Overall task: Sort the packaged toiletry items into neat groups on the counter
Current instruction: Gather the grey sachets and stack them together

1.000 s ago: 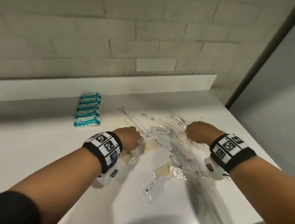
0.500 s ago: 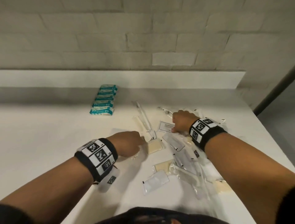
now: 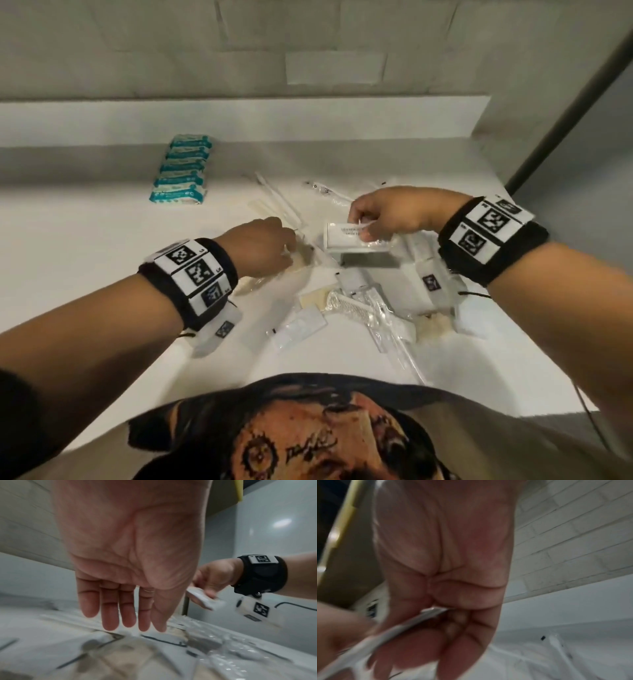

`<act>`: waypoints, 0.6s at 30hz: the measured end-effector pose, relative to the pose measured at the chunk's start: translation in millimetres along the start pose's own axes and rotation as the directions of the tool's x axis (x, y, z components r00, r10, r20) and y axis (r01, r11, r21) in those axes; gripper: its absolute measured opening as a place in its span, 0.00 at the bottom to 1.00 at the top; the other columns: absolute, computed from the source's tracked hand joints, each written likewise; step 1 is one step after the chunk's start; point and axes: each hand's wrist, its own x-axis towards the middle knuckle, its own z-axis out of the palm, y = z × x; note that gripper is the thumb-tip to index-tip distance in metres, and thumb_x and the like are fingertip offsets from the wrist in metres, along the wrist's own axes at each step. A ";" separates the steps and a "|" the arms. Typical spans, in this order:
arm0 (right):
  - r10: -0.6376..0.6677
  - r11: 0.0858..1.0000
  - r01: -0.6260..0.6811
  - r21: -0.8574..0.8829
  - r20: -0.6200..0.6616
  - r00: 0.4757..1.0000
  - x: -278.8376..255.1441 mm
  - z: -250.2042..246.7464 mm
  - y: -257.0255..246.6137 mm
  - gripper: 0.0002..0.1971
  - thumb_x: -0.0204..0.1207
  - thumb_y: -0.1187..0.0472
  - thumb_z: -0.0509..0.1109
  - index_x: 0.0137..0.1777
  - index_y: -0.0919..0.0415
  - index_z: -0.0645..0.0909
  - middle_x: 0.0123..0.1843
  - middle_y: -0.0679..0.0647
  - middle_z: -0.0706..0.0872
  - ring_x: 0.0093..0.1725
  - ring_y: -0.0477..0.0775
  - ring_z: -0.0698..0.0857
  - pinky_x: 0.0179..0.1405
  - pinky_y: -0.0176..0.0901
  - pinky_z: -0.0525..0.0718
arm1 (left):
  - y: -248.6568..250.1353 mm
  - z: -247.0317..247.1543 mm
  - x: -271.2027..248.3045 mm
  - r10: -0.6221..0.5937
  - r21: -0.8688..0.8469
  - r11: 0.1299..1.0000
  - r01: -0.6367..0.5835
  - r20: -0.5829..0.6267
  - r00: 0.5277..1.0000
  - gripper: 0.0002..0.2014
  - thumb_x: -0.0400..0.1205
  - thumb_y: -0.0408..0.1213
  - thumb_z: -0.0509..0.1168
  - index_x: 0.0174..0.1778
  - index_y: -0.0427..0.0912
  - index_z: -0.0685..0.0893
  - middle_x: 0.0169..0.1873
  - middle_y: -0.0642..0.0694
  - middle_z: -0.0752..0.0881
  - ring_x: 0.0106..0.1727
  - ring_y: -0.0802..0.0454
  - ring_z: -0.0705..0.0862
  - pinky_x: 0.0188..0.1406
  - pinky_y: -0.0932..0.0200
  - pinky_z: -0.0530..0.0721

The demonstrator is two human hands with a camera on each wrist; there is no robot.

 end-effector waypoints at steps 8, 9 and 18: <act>0.139 0.845 -0.003 -0.535 0.215 0.967 -65.9 68.6 18.4 0.19 0.78 0.64 0.65 0.66 0.46 0.82 0.60 0.45 0.84 0.53 0.49 0.81 0.48 0.41 0.79 | 70.8 11.2 16.5 0.298 -0.092 0.948 -0.306 -0.090 0.950 0.15 0.83 0.41 0.60 0.65 0.52 0.81 0.58 0.49 0.80 0.59 0.48 0.80 0.60 0.50 0.78; 0.098 0.833 -0.027 -0.553 0.100 0.990 -66.5 67.5 28.4 0.17 0.78 0.64 0.63 0.62 0.46 0.83 0.58 0.46 0.85 0.52 0.51 0.81 0.47 0.42 0.79 | 82.4 12.8 21.6 0.326 -0.080 0.941 -0.329 -0.054 0.944 0.17 0.83 0.39 0.59 0.67 0.53 0.80 0.60 0.49 0.80 0.61 0.48 0.79 0.61 0.48 0.78; 0.309 0.924 -0.367 -0.106 -0.356 0.882 -92.1 41.1 86.1 0.14 0.79 0.66 0.58 0.63 0.59 0.71 0.49 0.56 0.78 0.44 0.59 0.77 0.40 0.45 0.71 | 88.4 23.6 34.9 0.043 0.027 0.999 -0.042 -0.023 0.999 0.31 0.74 0.49 0.71 0.73 0.50 0.71 0.63 0.48 0.77 0.62 0.46 0.76 0.58 0.49 0.79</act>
